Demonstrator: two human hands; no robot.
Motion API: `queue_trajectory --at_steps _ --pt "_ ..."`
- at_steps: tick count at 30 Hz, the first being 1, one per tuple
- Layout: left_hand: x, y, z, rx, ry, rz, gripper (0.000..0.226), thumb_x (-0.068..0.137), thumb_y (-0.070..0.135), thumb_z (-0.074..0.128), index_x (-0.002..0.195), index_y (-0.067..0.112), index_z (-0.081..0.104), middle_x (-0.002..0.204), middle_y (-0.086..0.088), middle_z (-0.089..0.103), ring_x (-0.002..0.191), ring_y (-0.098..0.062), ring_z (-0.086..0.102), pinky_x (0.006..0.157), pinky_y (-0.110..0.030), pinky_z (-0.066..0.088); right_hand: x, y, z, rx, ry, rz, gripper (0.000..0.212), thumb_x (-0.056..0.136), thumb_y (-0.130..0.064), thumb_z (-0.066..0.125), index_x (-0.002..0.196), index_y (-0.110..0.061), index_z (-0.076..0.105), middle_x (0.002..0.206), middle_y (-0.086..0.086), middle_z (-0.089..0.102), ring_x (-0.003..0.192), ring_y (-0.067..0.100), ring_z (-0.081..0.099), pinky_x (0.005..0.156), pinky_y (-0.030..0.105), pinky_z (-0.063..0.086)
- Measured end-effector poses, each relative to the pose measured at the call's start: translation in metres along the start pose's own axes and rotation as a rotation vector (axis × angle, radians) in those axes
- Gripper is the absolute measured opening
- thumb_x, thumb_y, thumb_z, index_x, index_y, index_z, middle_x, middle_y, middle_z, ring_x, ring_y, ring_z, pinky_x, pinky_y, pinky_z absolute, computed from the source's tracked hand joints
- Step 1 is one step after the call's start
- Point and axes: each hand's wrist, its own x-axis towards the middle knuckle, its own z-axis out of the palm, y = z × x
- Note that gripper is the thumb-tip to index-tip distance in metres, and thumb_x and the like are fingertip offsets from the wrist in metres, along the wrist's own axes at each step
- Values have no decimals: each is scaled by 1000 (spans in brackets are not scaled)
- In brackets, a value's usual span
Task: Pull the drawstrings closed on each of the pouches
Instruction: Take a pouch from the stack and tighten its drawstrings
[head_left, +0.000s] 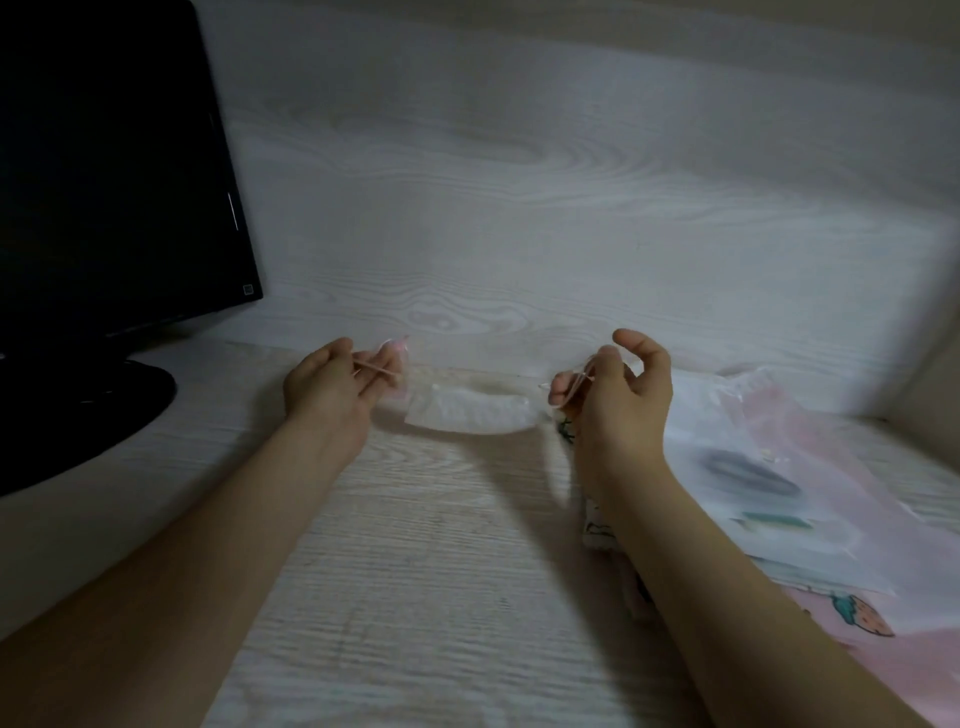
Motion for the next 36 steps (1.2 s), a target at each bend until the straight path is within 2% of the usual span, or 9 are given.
queue_trajectory --at_steps 7,11,13,20,23,28,32,35,36 --pt "-2 1 1 419 -25 117 26 105 -2 38 116 12 58 77 -4 50 36 -5 47 50 -24 48 0 9 -1 -395 -171 -144 32 100 -7 47 117 -30 61 91 6 54 63 12 51 60 27 45" --pt "-6 -1 0 867 -160 501 21 102 5 47 95 12 65 82 1 66 57 4 61 57 -13 47 -5 8 -5 -796 -342 -385 41 92 -1 48 118 -27 66 107 3 51 83 13 54 77 26 44" --pt "-7 -3 -3 1085 -302 637 24 97 17 48 82 19 67 85 2 70 79 -4 69 73 -26 56 -6 8 -9 -1072 -436 -527 31 94 -9 49 111 -23 69 106 0 51 82 16 57 75 32 48" --pt "-15 -8 -14 1844 -572 960 46 99 42 45 56 25 50 91 2 63 110 -23 63 92 -41 38 -4 8 -12 -1733 -508 -679 53 103 -55 37 69 -18 56 72 5 61 70 35 63 61 35 42" --pt "-18 -8 -9 1881 -515 975 70 107 49 36 49 16 57 67 -1 65 82 -19 57 97 -43 37 1 8 -13 -1647 -574 -649 66 108 -56 33 54 -19 41 61 4 53 73 38 61 76 41 44" --pt "-26 2 1 1956 -448 889 80 83 48 -9 90 11 62 113 -18 70 70 -21 41 83 -40 19 0 10 -13 -1633 -506 -560 75 105 -62 20 53 -17 50 74 5 64 100 36 56 100 50 35" --pt "-26 -1 1 1650 -337 881 56 98 44 31 55 13 51 89 -12 73 62 -19 52 88 -40 31 -3 11 -15 -1788 -448 -588 62 108 -50 20 88 -21 71 116 11 63 116 39 45 101 52 32" --pt "-20 -10 -1 1504 -286 777 65 100 46 58 48 14 35 87 3 71 70 -26 63 80 -36 42 1 13 -16 -1767 -431 -609 63 108 -56 19 80 -19 62 96 10 66 100 36 58 93 49 36" --pt "-17 -13 -3 1478 -296 734 67 99 45 62 47 15 31 92 26 32 65 -22 62 70 -33 39 2 11 -15 -1718 -428 -582 63 108 -58 20 74 -19 55 84 7 63 88 34 60 86 45 38"
